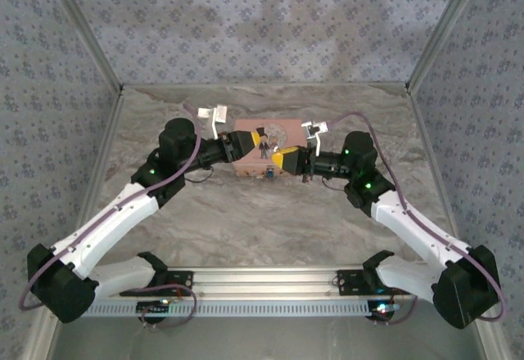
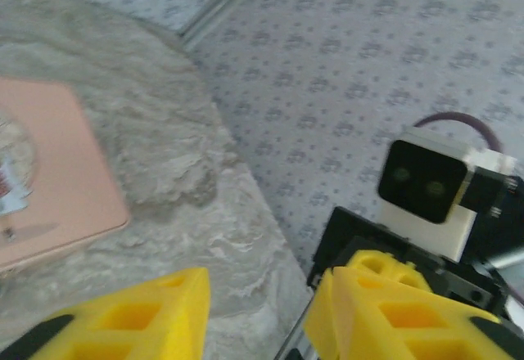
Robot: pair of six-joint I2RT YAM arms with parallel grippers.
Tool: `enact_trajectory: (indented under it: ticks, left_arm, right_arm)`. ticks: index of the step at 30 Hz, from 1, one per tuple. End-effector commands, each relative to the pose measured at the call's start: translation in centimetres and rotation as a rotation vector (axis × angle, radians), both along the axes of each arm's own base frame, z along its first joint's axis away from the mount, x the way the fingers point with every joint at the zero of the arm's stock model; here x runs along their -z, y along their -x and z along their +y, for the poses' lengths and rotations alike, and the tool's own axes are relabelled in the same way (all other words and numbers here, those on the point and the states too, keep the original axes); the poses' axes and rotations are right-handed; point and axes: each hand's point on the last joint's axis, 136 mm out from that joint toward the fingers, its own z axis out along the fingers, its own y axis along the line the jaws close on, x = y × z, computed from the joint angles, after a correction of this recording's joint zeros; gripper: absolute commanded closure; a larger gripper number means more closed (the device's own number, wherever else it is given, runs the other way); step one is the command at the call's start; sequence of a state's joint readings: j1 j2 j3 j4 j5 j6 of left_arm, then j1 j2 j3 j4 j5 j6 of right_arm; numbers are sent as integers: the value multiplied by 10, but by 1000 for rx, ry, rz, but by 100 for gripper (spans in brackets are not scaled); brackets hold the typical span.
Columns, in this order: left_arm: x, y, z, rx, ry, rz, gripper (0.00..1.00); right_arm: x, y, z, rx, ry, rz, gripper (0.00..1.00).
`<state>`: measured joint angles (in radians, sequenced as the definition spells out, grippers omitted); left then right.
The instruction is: Unlock a padlock with a key
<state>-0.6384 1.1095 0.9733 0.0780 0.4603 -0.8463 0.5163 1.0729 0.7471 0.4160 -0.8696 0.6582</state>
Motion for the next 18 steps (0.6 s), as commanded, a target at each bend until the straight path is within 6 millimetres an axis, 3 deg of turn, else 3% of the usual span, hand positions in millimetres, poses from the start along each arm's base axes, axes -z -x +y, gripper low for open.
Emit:
enact_trajectory:
  ticks: [1,4,8,14,18]
  left_arm:
    - [-34,12,-8,93,120,-109,52]
    - [-36,17,-13,131,143,-120,53]
    - [-31,24,-26,187,124,-111,63]
    - [-27,38,-47,274,95,-116,66]
    - [-26,39,-51,283,93,-114,74]
  right_arm:
    - [-22,9,-2,-34,-34,-52,100]
    - [-23,11,-3,-35,-33,-54,100]
    - [-25,12,-3,-40,-41,-51,100]
    - [-26,11,-5,-27,-38,-53,100]
    - [-24,11,-4,-31,-35,-46,100]
